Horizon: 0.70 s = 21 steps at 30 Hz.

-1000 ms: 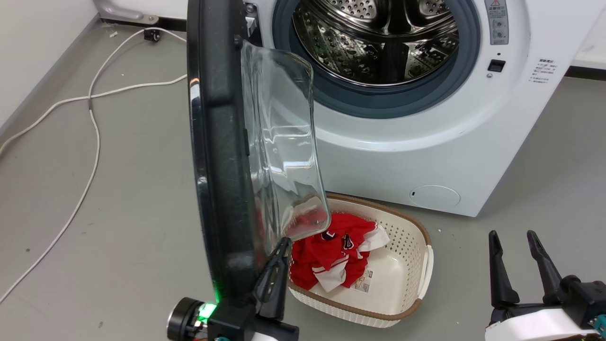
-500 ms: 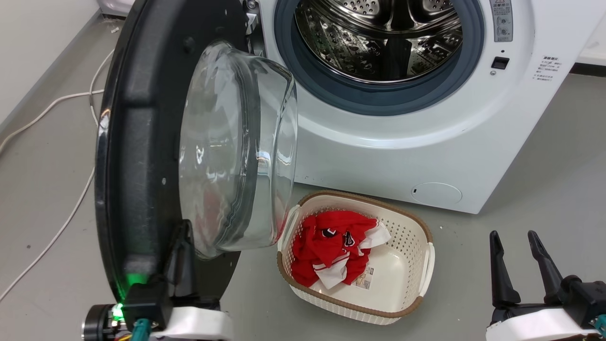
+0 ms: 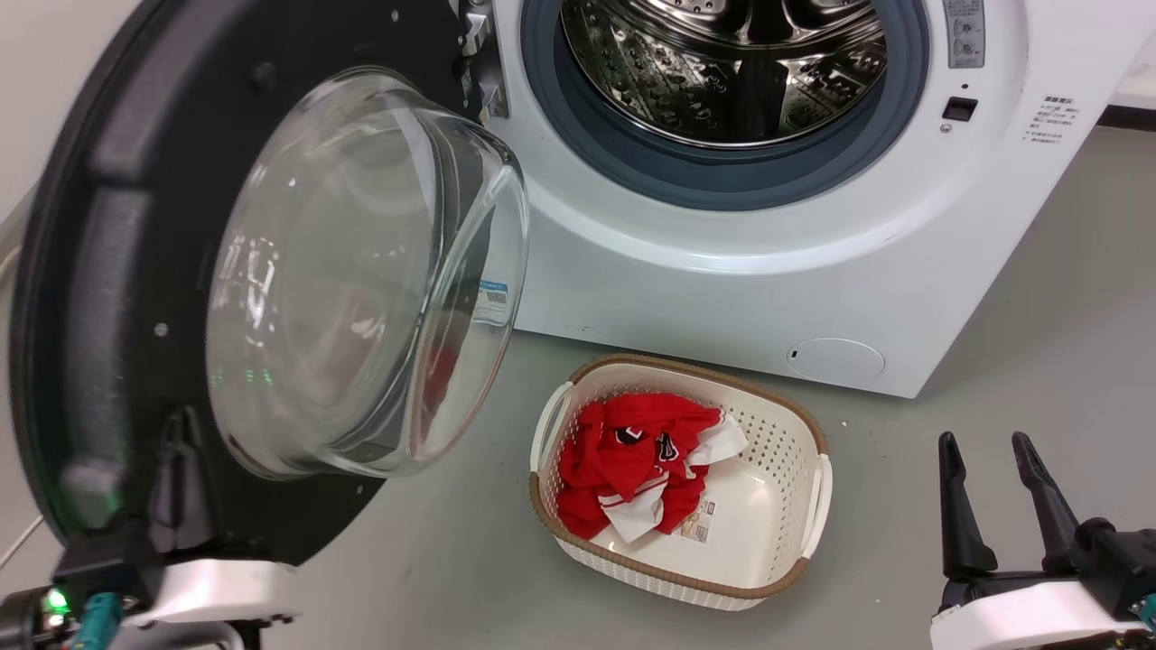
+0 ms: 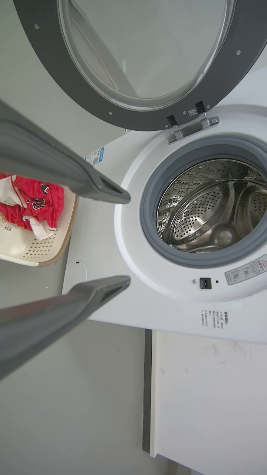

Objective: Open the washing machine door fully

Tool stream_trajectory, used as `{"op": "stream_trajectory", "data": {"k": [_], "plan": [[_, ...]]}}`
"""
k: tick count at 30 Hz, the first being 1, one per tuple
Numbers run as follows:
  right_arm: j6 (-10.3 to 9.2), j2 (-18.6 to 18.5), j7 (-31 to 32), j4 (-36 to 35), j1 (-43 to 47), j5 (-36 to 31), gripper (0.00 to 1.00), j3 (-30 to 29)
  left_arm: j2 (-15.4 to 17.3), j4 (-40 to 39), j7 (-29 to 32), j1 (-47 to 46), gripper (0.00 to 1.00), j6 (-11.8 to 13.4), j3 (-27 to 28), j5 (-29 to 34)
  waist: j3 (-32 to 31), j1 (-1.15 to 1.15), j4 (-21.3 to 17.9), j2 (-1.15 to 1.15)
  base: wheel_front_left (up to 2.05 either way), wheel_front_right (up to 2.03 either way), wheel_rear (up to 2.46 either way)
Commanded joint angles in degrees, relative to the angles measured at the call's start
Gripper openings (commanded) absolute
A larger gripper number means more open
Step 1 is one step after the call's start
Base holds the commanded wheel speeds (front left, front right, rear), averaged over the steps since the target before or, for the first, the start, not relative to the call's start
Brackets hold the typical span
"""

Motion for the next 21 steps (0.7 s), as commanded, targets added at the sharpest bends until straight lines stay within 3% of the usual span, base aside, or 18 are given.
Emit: {"op": "stream_trajectory", "data": {"k": [1,9,21], "plan": [[-0.04,0.10,0.11,-0.32,-0.45,0.02,1.00,-0.12,1.15,0.62,-0.20,0.02,0.00,0.32,1.84,-0.69,0.21,-0.01,0.10,0.00,0.00,0.00,0.00],[-0.04,0.10,0.26,-0.61,-0.97,-0.35,1.00,-0.10,4.35,6.02,-0.03,-2.54,0.00,-1.98,6.75,-4.68,0.99,-0.01,0.38,0.00,0.00,0.00,0.00],[-0.04,0.10,0.40,-0.42,-1.36,-0.60,1.00,0.28,8.84,19.84,0.15,-9.16,0.00,-7.69,10.86,-9.79,1.15,-0.01,-0.38,0.00,0.00,0.00,0.00]]}}
